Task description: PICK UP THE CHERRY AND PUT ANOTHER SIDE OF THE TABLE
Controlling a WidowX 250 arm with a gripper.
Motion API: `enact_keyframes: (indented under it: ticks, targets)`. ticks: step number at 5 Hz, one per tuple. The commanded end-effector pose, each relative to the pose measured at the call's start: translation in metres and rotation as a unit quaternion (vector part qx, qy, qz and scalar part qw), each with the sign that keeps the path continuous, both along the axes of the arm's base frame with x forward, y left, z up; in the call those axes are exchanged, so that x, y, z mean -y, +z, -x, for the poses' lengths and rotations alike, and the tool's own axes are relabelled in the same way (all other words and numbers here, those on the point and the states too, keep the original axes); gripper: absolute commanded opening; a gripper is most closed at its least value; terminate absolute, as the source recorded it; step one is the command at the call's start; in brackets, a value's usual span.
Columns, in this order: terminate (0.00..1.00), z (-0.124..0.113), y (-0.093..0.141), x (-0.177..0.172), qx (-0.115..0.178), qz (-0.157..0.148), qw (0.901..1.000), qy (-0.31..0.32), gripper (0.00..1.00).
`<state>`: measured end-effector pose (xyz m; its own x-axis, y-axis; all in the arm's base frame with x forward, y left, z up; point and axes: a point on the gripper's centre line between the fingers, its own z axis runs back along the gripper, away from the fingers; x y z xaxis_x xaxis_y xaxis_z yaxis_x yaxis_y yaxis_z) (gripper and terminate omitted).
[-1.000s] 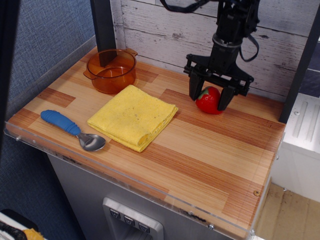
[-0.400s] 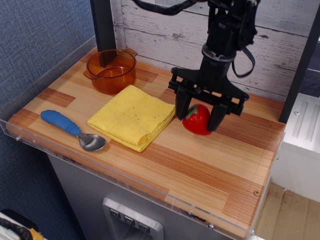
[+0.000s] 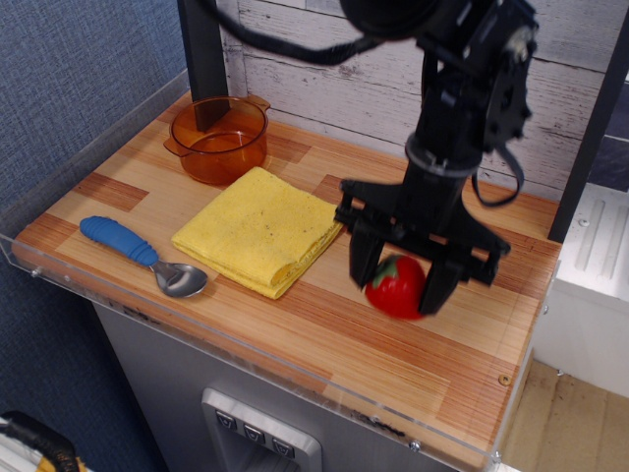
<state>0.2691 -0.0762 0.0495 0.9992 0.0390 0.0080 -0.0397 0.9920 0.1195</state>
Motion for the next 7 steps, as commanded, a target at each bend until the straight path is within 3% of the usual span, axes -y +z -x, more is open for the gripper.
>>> enact_keyframes:
  ticks: [1, 4, 5, 7]
  targets:
    - [0.0, 0.024, -0.002, 0.011, 0.028, 0.013, 0.9993, -0.02, 0.0]
    - [0.0, 0.03, -0.016, 0.007, 0.034, 0.003, 0.9993, -0.013, 0.0]
    - [0.0, 0.031, -0.014, 0.005, 0.033, 0.01, 0.9994, -0.009, 1.0]
    - [0.0, 0.027, -0.004, 0.005, 0.026, 0.008, 0.9995, -0.014, 1.0]
